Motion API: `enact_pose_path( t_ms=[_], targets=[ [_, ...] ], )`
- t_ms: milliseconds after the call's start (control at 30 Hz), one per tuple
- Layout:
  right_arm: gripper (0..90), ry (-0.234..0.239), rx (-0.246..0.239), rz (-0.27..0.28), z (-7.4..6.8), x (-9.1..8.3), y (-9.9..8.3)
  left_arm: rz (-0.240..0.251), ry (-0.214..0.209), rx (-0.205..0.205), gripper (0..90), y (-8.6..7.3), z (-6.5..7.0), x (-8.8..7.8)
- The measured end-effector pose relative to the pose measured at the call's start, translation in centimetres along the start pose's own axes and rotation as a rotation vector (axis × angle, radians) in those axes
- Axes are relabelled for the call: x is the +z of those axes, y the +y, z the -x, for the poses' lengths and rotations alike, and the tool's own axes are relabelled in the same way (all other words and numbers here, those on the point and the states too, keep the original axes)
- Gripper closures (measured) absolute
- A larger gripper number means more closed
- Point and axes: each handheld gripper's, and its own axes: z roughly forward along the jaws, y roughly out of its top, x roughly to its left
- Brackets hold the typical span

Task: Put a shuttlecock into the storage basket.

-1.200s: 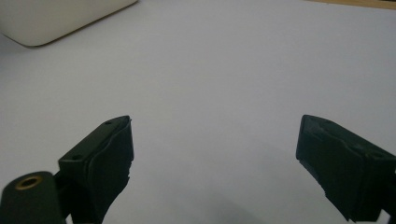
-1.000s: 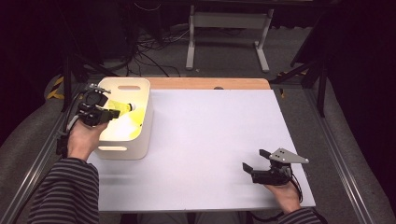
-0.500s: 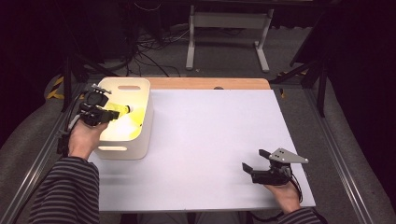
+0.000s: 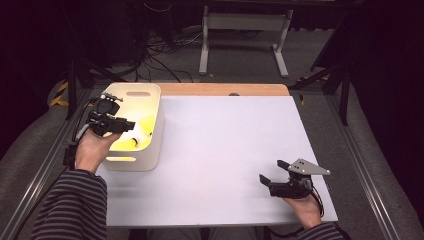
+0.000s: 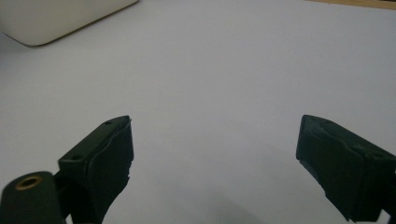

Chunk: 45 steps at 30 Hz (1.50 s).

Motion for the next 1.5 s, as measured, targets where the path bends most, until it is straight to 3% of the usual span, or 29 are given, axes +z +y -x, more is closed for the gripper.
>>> enact_pose_path(
  t_ms=[300, 1500],
  targets=[
    [11.6, 0.0, 0.0, 0.0, 0.0, 0.0, 0.0, 0.013, -0.018, 0.002, 50.8, 0.1, 0.6, 0.0],
    [11.6, 0.0, -0.001, 0.001, 0.0, 0.0, 0.0, 0.038, -0.114, 0.072, 45.2, 1.5, 4.6, -0.5]
  ],
)
